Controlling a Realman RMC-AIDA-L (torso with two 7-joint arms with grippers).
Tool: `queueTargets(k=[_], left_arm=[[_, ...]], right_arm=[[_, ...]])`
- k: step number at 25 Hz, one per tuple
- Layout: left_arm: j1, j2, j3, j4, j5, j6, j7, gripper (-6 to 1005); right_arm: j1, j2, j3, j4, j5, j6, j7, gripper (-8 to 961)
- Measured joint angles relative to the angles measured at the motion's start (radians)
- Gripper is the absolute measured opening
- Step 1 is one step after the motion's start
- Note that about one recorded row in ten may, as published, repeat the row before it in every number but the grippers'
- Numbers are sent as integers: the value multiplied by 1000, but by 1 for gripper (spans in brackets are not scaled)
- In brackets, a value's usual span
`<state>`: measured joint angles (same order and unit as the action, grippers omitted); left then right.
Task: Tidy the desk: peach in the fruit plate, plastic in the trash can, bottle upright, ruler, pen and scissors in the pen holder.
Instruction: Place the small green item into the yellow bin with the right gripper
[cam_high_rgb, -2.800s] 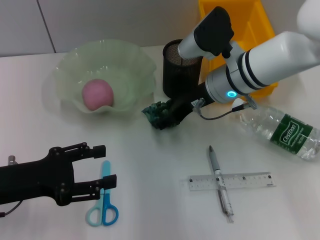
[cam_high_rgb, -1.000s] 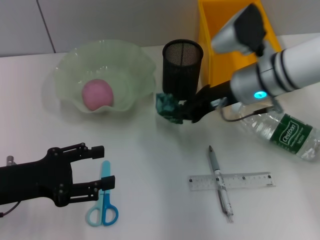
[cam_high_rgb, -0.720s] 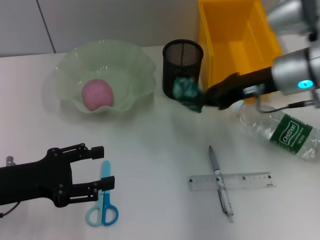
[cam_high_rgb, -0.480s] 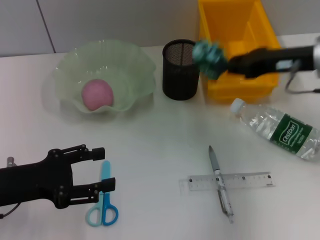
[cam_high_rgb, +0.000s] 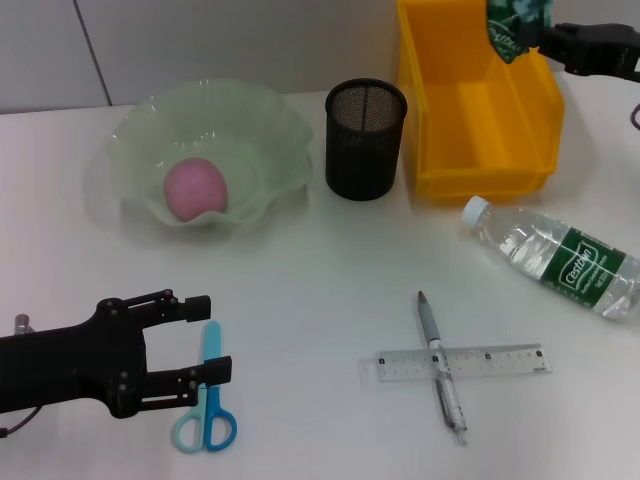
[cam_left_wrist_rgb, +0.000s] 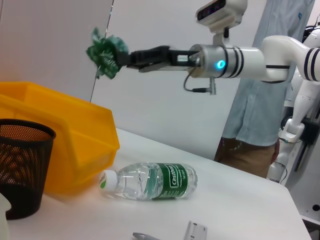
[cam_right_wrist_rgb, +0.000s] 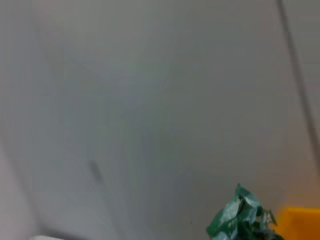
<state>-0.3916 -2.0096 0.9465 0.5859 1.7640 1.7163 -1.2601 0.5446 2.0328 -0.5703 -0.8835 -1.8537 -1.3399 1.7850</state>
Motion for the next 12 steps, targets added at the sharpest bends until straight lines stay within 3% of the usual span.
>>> queueTargets(k=[6,12], left_arm=[[0,0,0,0,0,0,0,799],[3,1,-3,0,1,0,-2,799]], right_arm=[[25,10,-109,42,-53,197,-2,14],[38,21,-125,50,-53,254,-22,137]])
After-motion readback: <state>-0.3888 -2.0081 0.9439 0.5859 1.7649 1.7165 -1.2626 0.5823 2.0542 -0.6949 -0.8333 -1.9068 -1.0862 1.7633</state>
